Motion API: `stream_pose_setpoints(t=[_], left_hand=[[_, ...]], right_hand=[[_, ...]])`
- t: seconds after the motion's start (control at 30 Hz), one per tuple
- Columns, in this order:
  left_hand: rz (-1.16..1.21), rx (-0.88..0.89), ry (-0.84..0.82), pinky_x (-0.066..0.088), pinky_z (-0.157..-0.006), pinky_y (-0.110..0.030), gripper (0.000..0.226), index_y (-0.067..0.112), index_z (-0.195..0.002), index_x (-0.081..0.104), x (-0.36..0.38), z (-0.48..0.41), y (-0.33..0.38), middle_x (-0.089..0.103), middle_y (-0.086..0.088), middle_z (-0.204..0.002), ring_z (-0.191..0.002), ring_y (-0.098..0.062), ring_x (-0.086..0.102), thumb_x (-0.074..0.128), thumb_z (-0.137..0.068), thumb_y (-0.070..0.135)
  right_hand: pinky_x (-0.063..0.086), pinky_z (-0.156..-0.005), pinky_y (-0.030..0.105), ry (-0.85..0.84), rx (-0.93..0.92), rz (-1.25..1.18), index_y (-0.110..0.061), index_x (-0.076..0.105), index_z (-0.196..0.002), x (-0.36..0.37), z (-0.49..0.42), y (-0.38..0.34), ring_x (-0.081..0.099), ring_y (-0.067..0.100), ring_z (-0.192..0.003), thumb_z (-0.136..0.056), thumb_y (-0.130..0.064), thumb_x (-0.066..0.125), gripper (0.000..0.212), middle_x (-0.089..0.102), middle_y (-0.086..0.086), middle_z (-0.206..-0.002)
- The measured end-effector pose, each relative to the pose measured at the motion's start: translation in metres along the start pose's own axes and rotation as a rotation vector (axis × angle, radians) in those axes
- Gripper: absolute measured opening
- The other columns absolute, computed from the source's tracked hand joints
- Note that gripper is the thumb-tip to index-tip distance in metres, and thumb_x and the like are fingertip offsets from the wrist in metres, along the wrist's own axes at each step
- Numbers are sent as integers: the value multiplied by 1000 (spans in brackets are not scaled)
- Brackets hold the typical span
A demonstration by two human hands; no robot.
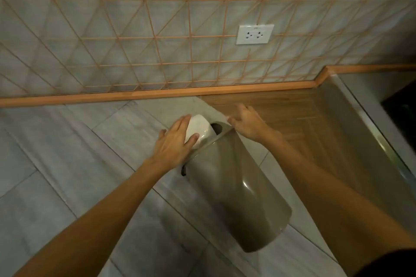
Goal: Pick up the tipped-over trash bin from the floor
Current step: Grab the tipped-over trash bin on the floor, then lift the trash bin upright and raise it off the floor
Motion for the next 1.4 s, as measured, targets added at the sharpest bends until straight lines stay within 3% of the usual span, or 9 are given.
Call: stream_pose_setpoints(t=[0.17, 0.27, 0.5, 0.6, 0.7, 0.97, 1.2, 1.3, 1.4], left_hand=[[439, -338, -5, 39, -107, -45, 68, 6, -147, 29, 35, 19, -50, 39, -18, -147, -133, -36, 42, 48, -94, 44], [629, -541, -92, 33, -107, -39, 72, 4, -149, 23, 52, 35, -63, 33, -20, -152, -138, -35, 35, 44, -96, 48], [1024, -850, -296, 43, -103, -53, 86, 12, -153, 13, 90, 61, -75, 24, -21, -156, -136, -41, 37, 40, -90, 64], [1203, -859, -369, 40, -107, -52, 91, 8, -153, 8, 103, 67, -66, 27, -26, -154, -135, -39, 41, 37, -89, 67], [1341, -854, -321, 49, -91, -40, 88, 2, -151, 18, 104, 63, -59, 35, -23, -150, -128, -35, 48, 39, -91, 62], [1153, -780, -297, 44, -105, -44, 82, 10, -145, 34, 88, 48, -39, 43, -19, -144, -128, -35, 48, 38, -88, 68], [1107, -585, -91, 48, -88, -37, 57, 13, -130, 47, 24, 20, -23, 55, -5, -122, -107, -24, 55, 52, -89, 52], [1008, -505, 1, 50, -91, -39, 51, 7, -123, 55, 1, 15, -26, 60, -2, -108, -93, -15, 57, 53, -89, 45], [877, -401, 44, 53, -85, -35, 53, 5, -123, 59, -29, 20, -18, 64, -3, -106, -90, -15, 60, 57, -88, 45]], right_hand=[[37, -103, 43, -95, 138, -154, -10, 33, -146, 40, -3, 18, 43, 32, -132, -96, -43, 47, 62, 43, 13, -147], [38, -103, 40, -110, 173, -275, -12, 33, -146, 55, 0, 24, 44, 29, -131, -92, -50, 50, 68, 44, 10, -147], [38, -90, 35, -25, 293, -410, -11, 32, -143, 59, -3, 38, 46, 28, -125, -85, -55, 58, 77, 46, 9, -142], [37, -89, 36, -17, 339, -428, -9, 35, -141, 61, -3, 41, 46, 28, -124, -86, -51, 59, 73, 46, 11, -141], [39, -87, 36, -30, 346, -422, -8, 39, -138, 61, -2, 38, 47, 25, -117, -84, -48, 61, 70, 48, 11, -136], [47, -80, 36, 84, 337, -403, -7, 53, -117, 37, 9, 22, 54, 27, -110, -77, -37, 65, 51, 57, 11, -122], [38, -55, 28, 251, 251, -622, -13, 52, -106, -15, 25, -8, 53, 19, -89, -66, -31, 70, 47, 56, 6, -109], [44, -63, 28, 235, 237, -687, -13, 53, -104, -16, 33, -15, 59, 23, -99, -48, -36, 69, 63, 62, 5, -113], [48, -69, 33, 234, 218, -720, -11, 56, -123, -26, 51, -16, 59, 24, -101, -45, -34, 68, 82, 62, 8, -118]])
Point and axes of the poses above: each hand's wrist, its own z-axis away from the middle knuckle, its own x-axis out of the palm, y = z × x, the point moved 8 cm from there along -z, towards the middle knuckle
